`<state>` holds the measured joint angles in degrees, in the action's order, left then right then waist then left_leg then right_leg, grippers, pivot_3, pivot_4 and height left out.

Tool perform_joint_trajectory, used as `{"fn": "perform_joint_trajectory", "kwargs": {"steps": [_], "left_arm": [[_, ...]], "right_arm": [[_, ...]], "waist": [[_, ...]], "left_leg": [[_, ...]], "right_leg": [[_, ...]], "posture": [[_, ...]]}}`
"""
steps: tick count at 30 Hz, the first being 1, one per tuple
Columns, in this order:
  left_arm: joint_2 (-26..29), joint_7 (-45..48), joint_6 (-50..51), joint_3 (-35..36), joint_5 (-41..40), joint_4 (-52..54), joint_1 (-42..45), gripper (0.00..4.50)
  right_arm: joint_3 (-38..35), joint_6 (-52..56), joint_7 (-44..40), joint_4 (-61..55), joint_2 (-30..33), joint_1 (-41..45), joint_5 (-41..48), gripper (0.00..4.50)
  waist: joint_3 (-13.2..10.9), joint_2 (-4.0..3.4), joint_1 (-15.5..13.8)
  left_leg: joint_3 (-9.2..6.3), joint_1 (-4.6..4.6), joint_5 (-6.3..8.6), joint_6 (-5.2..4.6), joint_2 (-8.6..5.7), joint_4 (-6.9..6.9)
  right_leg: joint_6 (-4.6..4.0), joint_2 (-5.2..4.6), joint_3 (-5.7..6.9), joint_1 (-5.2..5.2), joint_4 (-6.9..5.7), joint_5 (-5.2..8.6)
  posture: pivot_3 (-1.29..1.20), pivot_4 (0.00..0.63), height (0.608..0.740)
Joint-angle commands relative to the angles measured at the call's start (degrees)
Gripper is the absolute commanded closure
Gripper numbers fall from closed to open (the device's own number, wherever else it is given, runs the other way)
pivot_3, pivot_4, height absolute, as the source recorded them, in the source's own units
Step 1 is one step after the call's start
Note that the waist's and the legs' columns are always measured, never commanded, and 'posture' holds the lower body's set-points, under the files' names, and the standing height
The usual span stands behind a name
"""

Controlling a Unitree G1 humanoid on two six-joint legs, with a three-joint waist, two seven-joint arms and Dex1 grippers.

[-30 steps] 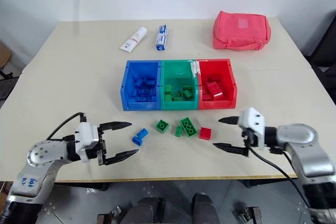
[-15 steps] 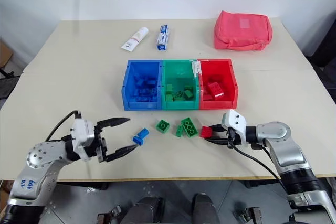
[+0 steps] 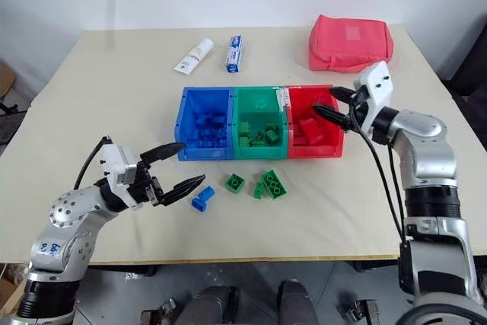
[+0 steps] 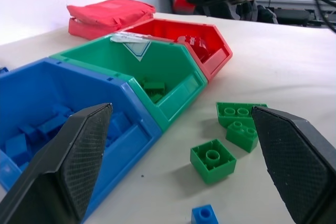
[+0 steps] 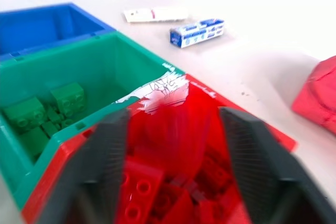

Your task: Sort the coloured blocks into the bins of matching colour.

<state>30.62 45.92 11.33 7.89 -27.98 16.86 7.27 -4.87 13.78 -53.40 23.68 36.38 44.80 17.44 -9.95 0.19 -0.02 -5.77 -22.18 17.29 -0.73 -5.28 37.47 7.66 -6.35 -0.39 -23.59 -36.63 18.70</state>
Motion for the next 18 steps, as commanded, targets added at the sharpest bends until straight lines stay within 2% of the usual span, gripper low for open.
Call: {"fn": "perform_joint_trajectory", "kwargs": {"steps": [1, 2, 5, 6, 8, 12, 15, 18], "left_arm": [[1.15, 0.59, -0.1, 0.89, -0.39, 1.89, -1.25, 0.0], [1.35, 0.61, -0.1, 1.12, -0.44, 1.93, -1.51, 0.0], [2.63, 1.77, -1.73, 1.35, 0.75, 1.18, -2.51, 0.0], [3.26, 2.96, -2.6, 1.12, 1.18, 0.56, -2.87, 0.0], [5.25, 7.06, -6.89, -0.24, 3.77, -1.95, -3.63, 0.0], [7.81, 12.19, -9.24, -1.79, 4.64, -5.65, -3.88, 0.0], [8.4, 13.92, -10.8, -1.79, 4.74, -7.95, -3.36, 0.0], [7.7, 13.66, -11.39, -1.3, 4.37, -9.11, -3.01, 0.0]], "right_arm": [[-0.97, -0.72, -0.65, -0.3, 0.36, 0.8, 0.21, 0.29], [-0.98, -1.02, -1.15, -0.82, 0.71, 0.13, 0.08, 0.04], [-2.65, -0.74, -5.09, -5.13, 2.57, -4.17, 2.57, 0.04], [-4.06, -0.4, -9.45, -8.83, 3.64, -7.31, 5.95, 0.04], [-6.21, -0.27, -15.22, -13.67, 6.87, -13.74, 9.1, 0.04], [-5.58, -2.05, -22.99, -17.27, 15.75, -24.62, 6.73, 0.04], [-6.34, -4.07, -23.66, -17.62, 18.63, -28.97, 5.55, 0.04], [-5.37, -4.66, -22.43, -19.47, 17.96, -30.39, 5.07, 0.04]], "waist": [[0.0, 0.0, 0.05], [0.0, 0.0, 0.08], [0.0, 0.0, -0.03], [0.0, 0.0, -0.14], [0.0, 0.0, -0.43], [-0.01, -0.02, -0.7], [0.0, -0.02, -0.48], [0.0, -0.03, 0.2]], "left_leg": [[0.0, -0.01, 0.0, -0.01, -0.01, -0.01], [0.0, -0.03, 0.0, -0.01, -0.01, -0.01], [0.0, -0.03, 0.0, 0.0, 0.01, 0.0], [-0.02, -0.03, 0.0, 0.0, 0.01, 0.01], [-0.07, -0.04, 0.0, -0.01, 0.0, -0.04], [0.02, -0.02, 0.02, -0.05, -0.02, -0.03], [0.07, 0.01, 0.01, -0.06, 0.02, 0.02], [0.12, 0.1, -0.01, -0.04, 0.06, -0.03]], "right_leg": [[0.0, 0.0, 0.0, -0.01, -0.01, 0.0], [0.0, 0.0, 0.0, -0.01, -0.02, 0.0], [0.0, 0.01, 0.02, 0.0, 0.02, 0.0], [0.0, 0.0, 0.01, 0.0, 0.02, 0.0], [0.0, 0.0, 0.0, 0.03, 0.11, 0.0], [0.0, -0.02, 0.04, 0.07, 0.18, 0.0], [0.01, -0.01, 0.02, 0.11, 0.16, 0.0], [0.0, 0.02, -0.01, 0.11, 0.1, 0.0]], "posture": [[0.0, 0.15, 0.74], [0.0, 0.15, 0.74], [0.0, 0.15, 0.74], [0.0, 0.15, 0.74], [0.0, 0.15, 0.74], [0.0, 0.15, 0.74], [0.0, 0.15, 0.74], [0.0, 0.15, 0.74]]}}
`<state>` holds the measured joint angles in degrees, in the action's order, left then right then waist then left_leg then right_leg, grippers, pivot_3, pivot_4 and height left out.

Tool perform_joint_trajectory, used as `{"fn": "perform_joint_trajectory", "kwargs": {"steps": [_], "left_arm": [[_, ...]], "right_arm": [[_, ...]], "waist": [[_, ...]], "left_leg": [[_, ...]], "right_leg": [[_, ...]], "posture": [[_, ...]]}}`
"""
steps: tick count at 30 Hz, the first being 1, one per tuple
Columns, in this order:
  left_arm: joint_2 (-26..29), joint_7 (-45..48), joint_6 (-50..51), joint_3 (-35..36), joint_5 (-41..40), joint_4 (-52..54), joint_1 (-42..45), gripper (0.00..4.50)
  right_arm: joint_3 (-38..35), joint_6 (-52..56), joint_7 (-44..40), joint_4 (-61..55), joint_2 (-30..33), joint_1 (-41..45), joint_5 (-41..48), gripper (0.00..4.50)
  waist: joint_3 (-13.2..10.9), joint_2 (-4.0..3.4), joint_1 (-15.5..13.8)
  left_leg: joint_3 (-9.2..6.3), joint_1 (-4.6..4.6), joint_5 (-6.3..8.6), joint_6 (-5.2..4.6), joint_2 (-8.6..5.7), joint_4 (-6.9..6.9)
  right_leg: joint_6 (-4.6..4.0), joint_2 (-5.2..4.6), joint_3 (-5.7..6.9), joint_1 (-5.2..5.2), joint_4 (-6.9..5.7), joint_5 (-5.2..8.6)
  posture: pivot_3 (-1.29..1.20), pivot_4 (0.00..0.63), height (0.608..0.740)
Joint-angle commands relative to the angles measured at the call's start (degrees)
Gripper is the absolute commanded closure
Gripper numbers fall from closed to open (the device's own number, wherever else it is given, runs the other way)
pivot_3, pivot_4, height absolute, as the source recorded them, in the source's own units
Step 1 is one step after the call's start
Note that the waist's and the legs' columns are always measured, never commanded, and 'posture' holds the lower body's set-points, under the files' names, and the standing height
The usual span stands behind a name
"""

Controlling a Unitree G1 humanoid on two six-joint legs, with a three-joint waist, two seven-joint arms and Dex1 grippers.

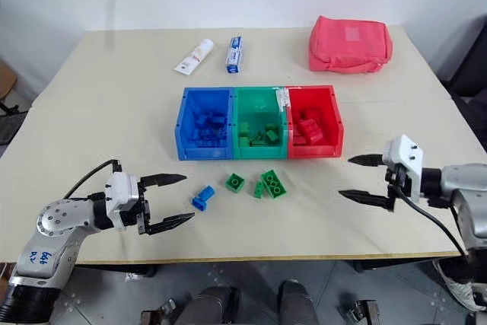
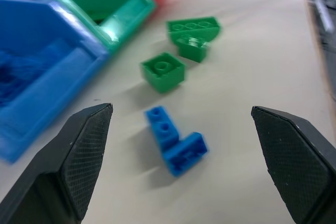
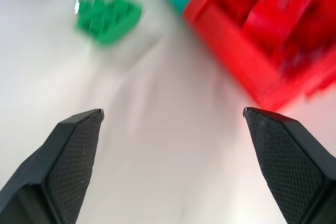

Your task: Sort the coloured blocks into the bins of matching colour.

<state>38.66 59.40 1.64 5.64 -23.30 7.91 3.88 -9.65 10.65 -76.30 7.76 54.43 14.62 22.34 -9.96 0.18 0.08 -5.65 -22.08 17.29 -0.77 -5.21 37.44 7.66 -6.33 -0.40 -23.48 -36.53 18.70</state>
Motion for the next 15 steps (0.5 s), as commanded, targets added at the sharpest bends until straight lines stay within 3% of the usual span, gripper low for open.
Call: {"fn": "perform_joint_trajectory", "kwargs": {"steps": [1, 5, 9, 15], "left_arm": [[-0.46, 0.28, -1.88, 0.8, -0.25, -0.21, 0.33, 0.0], [-0.9, 0.64, -3.13, -0.12, 0.4, -0.01, -0.44, 0.0], [-1.1, -0.3, -2.65, 0.02, 0.22, 1.75, -1.23, 0.0], [-0.65, -1.88, -1.75, 1.85, -0.31, 4.34, -3.49, 0.0]], "right_arm": [[0.24, -0.66, 0.9, -5.19, -0.61, -0.54, 0.32, 0.04], [5.5, 6.04, 3.8, -13.32, -3.55, -0.17, 1.02, 0.04], [14.41, 20.22, 14.21, -22.06, -8.55, 2.27, -2.4, 0.04], [20.27, 27.61, 24.37, -22.97, -15.92, 5.61, -6.01, 0.04]], "waist": [[0.01, -0.01, 0.19], [0.01, -0.01, 0.02], [0.01, -0.01, -0.13], [0.01, -0.01, -0.31]], "left_leg": [[0.01, 0.0, 0.0, 0.0, 0.0, -0.02], [-0.02, 0.0, 0.0, 0.01, 0.01, -0.07], [-0.12, -0.04, 0.01, 0.02, -0.01, -0.02], [-0.16, -0.08, 0.01, 0.01, -0.09, -0.01]], "right_leg": [[0.0, 0.0, -0.01, -0.02, -0.02, 0.0], [0.0, 0.0, -0.01, -0.06, -0.01, 0.0], [0.0, -0.03, -0.06, -0.03, 0.01, 0.0], [0.0, -0.09, -0.08, -0.04, 0.02, 0.0]], "posture": [[0.0, 0.15, 0.74], [0.0, 0.15, 0.74], [0.0, 0.15, 0.74], [0.0, 0.15, 0.74]]}}
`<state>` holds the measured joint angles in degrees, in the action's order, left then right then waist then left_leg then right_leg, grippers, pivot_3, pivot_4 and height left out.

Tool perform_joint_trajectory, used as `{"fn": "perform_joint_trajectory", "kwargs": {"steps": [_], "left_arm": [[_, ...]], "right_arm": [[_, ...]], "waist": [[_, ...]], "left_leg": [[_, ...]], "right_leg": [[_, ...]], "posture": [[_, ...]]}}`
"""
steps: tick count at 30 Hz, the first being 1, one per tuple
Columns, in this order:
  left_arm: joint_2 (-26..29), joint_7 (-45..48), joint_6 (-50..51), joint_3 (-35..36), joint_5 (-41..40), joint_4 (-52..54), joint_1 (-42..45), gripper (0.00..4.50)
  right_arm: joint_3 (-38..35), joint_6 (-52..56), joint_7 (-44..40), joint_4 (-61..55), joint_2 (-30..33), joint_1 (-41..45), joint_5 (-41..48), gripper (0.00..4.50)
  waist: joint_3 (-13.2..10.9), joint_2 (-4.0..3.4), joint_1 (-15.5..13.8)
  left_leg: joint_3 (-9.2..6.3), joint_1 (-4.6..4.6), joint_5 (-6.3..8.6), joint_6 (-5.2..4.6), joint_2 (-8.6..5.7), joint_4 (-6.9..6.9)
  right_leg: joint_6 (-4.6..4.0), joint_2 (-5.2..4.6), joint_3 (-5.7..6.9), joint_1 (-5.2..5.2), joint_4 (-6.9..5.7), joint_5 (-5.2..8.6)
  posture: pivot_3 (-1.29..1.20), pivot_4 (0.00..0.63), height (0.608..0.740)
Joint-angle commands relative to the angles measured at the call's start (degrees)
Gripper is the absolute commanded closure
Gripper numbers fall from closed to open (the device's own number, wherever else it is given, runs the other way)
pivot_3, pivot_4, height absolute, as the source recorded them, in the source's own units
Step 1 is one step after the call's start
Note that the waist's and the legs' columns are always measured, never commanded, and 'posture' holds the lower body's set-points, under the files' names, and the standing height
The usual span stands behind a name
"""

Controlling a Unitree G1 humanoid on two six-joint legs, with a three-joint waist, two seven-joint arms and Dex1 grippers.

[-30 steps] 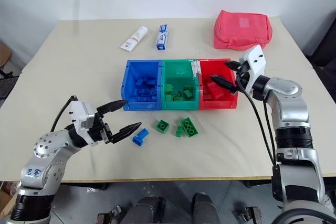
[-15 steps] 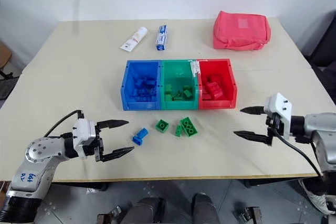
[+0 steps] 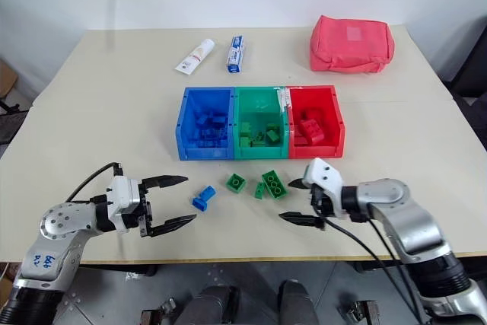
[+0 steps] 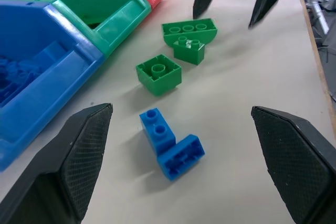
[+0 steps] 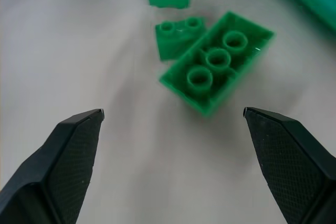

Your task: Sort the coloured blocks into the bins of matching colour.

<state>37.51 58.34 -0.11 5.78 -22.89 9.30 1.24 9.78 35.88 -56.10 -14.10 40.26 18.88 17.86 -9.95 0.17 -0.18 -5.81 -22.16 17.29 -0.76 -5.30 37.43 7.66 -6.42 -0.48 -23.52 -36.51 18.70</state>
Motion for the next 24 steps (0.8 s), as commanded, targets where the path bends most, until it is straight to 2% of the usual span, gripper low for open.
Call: {"fn": "perform_joint_trajectory", "kwargs": {"steps": [1, 7, 8, 11, 17, 22, 24], "left_arm": [[0.56, -0.98, 0.1, 1.95, -0.8, 3.19, -1.16, 0.0], [0.13, -2.14, 0.38, 2.36, -0.71, 4.61, -2.49, 0.0], [-0.07, -2.35, 0.38, 2.3, -0.81, 4.82, -2.59, 0.0], [-0.75, -2.64, 0.68, 2.13, -1.79, 5.37, -2.5, 0.0], [-1.26, -2.16, 1.17, 1.78, -3.21, 5.8, -1.79, 0.0], [-2.77, -4.38, 2.62, 2.72, -4.82, 5.99, -1.05, 0.0], [-5.34, -9.14, 4.82, 5.38, -7.49, 6.89, -1.22, 0.0]], "right_arm": [[1.34, 2.8, 5.31, -0.87, -2.75, 1.75, -1.98, 0.04], [2.1, 8.56, 11.72, -1.89, -7.7, 3.01, -2.66, 0.04], [1.96, 8.88, 12.34, -1.99, -7.86, 2.91, -2.75, 0.21], [1.51, 9.18, 12.6, -2.61, -7.55, 2.78, -2.37, 0.95], [-0.2, 7.1, 10.28, -2.55, -4.75, 2.54, -1.39, 3.03], [-3.33, 3.82, 6.69, -1.62, -3.1, 3.91, 0.92, 3.03], [-6.25, 5.71, 7.5, -1.16, -5.48, 8.72, 4.15, 3.03]], "waist": [[0.0, 0.0, -0.04], [0.0, 0.0, 0.15], [0.01, 0.0, 0.16], [0.01, 0.0, 0.18], [0.01, 0.01, 0.17], [0.0, 0.01, 0.17], [0.0, 0.01, 0.4]], "left_leg": [[-0.01, 0.0, 0.0, 0.0, 0.0, 0.0], [-0.02, 0.01, 0.0, 0.0, 0.02, -0.03], [-0.02, 0.01, 0.0, 0.0, 0.02, -0.03], [-0.01, 0.02, 0.0, 0.0, 0.01, -0.03], [-0.01, 0.02, 0.0, 0.0, 0.01, -0.03], [0.0, 0.01, 0.0, 0.0, 0.0, -0.03], [0.0, 0.01, 0.0, -0.01, 0.01, -0.02]], "right_leg": [[0.0, 0.0, 0.0, 0.0, 0.0, 0.0], [0.0, 0.02, 0.0, 0.0, -0.01, 0.0], [0.0, 0.02, 0.01, 0.0, -0.01, 0.0], [0.0, 0.03, 0.01, 0.0, -0.02, 0.0], [0.0, 0.02, 0.02, 0.0, -0.02, 0.0], [0.0, 0.02, 0.03, 0.0, -0.01, 0.0], [0.0, 0.03, 0.04, 0.0, -0.02, 0.0]], "posture": [[0.0, 0.15, 0.74], [0.0, 0.15, 0.74], [0.0, 0.15, 0.74], [0.0, 0.15, 0.74], [0.0, 0.15, 0.74], [0.0, 0.15, 0.74], [0.0, 0.15, 0.74]]}}
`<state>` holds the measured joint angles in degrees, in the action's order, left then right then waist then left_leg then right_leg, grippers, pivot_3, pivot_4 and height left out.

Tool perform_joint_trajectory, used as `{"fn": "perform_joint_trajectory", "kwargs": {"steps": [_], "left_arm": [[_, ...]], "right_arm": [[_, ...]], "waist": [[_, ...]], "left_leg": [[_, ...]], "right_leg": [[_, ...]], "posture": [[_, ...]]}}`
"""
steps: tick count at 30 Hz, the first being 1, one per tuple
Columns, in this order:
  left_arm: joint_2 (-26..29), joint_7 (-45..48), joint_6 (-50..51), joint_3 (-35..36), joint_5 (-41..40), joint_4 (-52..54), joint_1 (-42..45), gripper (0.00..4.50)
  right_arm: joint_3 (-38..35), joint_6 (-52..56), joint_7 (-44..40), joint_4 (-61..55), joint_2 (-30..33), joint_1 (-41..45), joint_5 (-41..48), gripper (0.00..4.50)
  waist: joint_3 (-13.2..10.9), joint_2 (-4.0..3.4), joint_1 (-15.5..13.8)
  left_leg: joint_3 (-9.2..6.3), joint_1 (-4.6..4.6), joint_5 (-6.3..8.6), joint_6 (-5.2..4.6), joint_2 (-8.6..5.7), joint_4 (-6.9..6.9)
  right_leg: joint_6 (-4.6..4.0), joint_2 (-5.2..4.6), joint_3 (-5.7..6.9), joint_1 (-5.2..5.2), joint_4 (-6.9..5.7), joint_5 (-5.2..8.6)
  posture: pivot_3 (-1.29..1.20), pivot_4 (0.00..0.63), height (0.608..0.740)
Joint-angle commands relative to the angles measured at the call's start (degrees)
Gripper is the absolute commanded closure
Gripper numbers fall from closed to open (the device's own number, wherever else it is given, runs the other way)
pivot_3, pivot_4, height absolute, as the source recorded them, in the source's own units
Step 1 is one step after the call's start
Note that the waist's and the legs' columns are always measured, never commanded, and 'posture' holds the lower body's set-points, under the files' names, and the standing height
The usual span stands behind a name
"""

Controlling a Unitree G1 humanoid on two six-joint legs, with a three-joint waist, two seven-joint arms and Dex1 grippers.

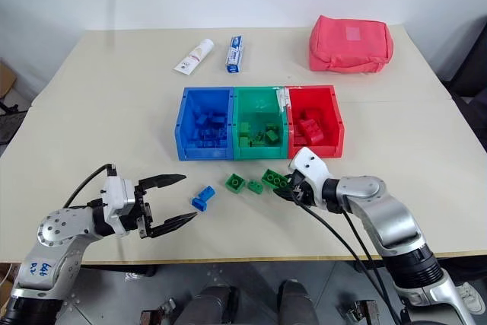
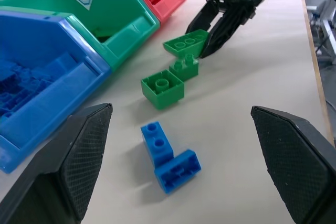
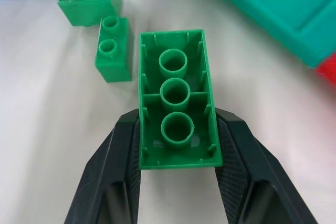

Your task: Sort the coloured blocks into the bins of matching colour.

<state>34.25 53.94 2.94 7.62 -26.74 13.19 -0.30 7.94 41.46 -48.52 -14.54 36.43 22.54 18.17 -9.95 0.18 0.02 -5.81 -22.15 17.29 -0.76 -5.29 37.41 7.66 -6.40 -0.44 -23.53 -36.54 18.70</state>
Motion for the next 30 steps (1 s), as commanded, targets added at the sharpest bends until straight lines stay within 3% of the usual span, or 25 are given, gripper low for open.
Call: {"fn": "perform_joint_trajectory", "kwargs": {"steps": [1, 8, 17, 26, 30], "left_arm": [[-2.99, -6.39, 2.64, 4.56, -4.51, 3.31, 0.34, 0.0], [-5.12, -12.61, 5.63, 8.66, -5.78, 6.82, -1.87, 0.0], [-3.33, -12.5, 5.89, 9.63, -4.61, 7.23, -2.65, 0.0], [2.49, -5.58, 2.32, 9.24, -1.36, 0.3, -0.8, 0.0], [4.64, -1.33, -1.54, 6.55, 2.0, -3.88, 1.45, 0.0]], "right_arm": [[-5.11, 1.11, 0.65, -0.41, -2.6, 6.86, 4.71, 3.03], [-3.7, -0.36, 6.24, 13.28, -8.77, 20.9, 0.91, 3.03], [-2.96, -7.01, 4.04, 21.48, -9.45, 25.32, -1.69, 0.05], [-12.22, -22.59, -11.53, 13.17, 0.55, 6.91, 4.56, 0.02], [-20.06, -29.66, -20.18, 13.64, 4.07, -2.5, 9.92, 0.02]], "waist": [[0.0, 0.0, 0.41], [0.0, 0.01, 0.35], [0.0, 0.01, 0.21], [0.0, 0.01, -0.14], [0.0, 0.01, -0.07]], "left_leg": [[0.05, 0.0, 0.0, 0.0, 0.02, 0.0], [0.04, 0.02, -0.01, 0.05, 0.03, -0.03], [0.01, -0.03, 0.0, 0.02, -0.02, -0.04], [-0.02, -0.04, 0.01, -0.01, -0.04, -0.07], [0.05, 0.0, 0.0, -0.02, 0.01, -0.08]], "right_leg": [[0.0, 0.04, 0.01, -0.02, -0.01, 0.0], [-0.02, 0.06, 0.0, -0.1, -0.12, 0.01], [-0.02, 0.01, 0.04, -0.1, -0.08, 0.01], [-0.01, -0.01, 0.08, -0.02, 0.06, 0.01], [-0.01, 0.02, 0.1, 0.0, 0.06, 0.01]], "posture": [[0.0, 0.15, 0.74], [0.0, 0.15, 0.74], [0.0, 0.15, 0.74], [0.0, 0.15, 0.74], [0.0, 0.15, 0.74]]}}
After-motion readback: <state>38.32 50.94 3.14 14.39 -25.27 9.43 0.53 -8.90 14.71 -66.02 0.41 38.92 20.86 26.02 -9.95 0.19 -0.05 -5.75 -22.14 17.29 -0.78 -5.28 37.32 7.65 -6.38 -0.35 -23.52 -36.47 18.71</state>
